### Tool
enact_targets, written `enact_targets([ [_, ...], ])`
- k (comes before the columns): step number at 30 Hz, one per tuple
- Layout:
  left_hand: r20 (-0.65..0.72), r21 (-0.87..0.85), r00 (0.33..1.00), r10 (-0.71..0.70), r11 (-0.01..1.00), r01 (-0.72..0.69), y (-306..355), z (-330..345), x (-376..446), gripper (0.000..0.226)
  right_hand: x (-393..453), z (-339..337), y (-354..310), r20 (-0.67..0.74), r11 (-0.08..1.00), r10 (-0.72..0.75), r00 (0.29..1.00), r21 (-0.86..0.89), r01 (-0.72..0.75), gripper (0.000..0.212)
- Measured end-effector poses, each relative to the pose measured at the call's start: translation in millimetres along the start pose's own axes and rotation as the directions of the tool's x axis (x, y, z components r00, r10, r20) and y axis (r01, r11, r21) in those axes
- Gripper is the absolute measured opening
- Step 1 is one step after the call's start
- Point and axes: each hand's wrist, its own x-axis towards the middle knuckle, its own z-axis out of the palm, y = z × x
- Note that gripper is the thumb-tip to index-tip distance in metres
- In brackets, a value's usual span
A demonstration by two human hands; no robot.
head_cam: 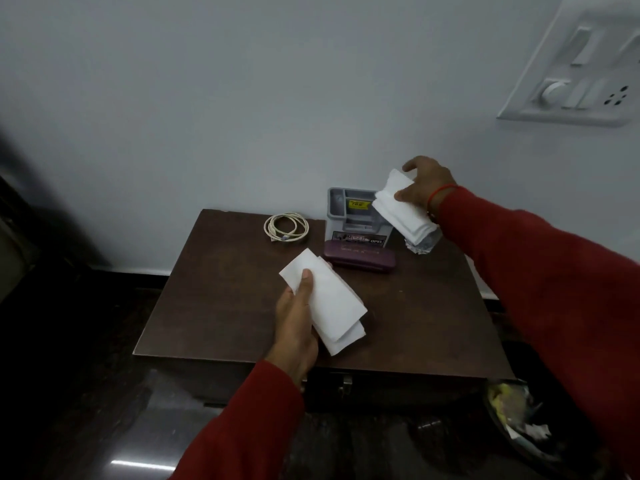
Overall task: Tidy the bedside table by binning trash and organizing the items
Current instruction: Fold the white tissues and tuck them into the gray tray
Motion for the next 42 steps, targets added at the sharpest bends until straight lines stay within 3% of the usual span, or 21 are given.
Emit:
enact_targets([
  [4,-0.003,0.044,1.0,-0.011,0.999,0.012,-1,1,7,0.019,29,9,-10,0.106,0.955,0.028,0.994,-0.296,0.004,0.055],
  [10,0.001,0.078,0.999,-0.042,0.996,0.042,-4,6,13,0.028,46,16,-5,0.089,0.892,0.003,0.996,-0.451,0.037,0.039],
  [14,-0.02,0.087,0.998,-0.055,0.995,0.057,-4,8,17,0.033,49,8,-13,0.243,0.852,0.055,0.969,-0.516,0.081,0.047],
  [24,-0.015,0.159,0.993,-0.115,0.98,0.116,-5,16,19,0.033,60,14,-36,0.461,0.79,0.16,0.873,-0.59,0.167,0.055],
  [28,-0.009,0.182,0.994,-0.113,0.977,0.113,-7,16,22,0.031,59,21,-37,0.498,0.822,0.168,0.851,-0.547,0.158,0.056],
  [34,0.009,0.177,0.994,-0.11,0.978,0.106,-4,20,23,0.017,56,10,-29,0.388,0.879,0.171,0.906,-0.475,0.037,0.096],
  [38,0.007,0.191,0.995,-0.099,0.977,0.096,-3,21,23,0.025,55,-3,-26,0.44,0.875,0.194,0.877,-0.482,0.048,0.066],
  [42,0.01,0.198,0.996,-0.094,0.976,0.09,-5,22,22,0.026,53,-2,-31,0.397,0.821,0.037,0.917,-0.535,0.199,0.044],
])
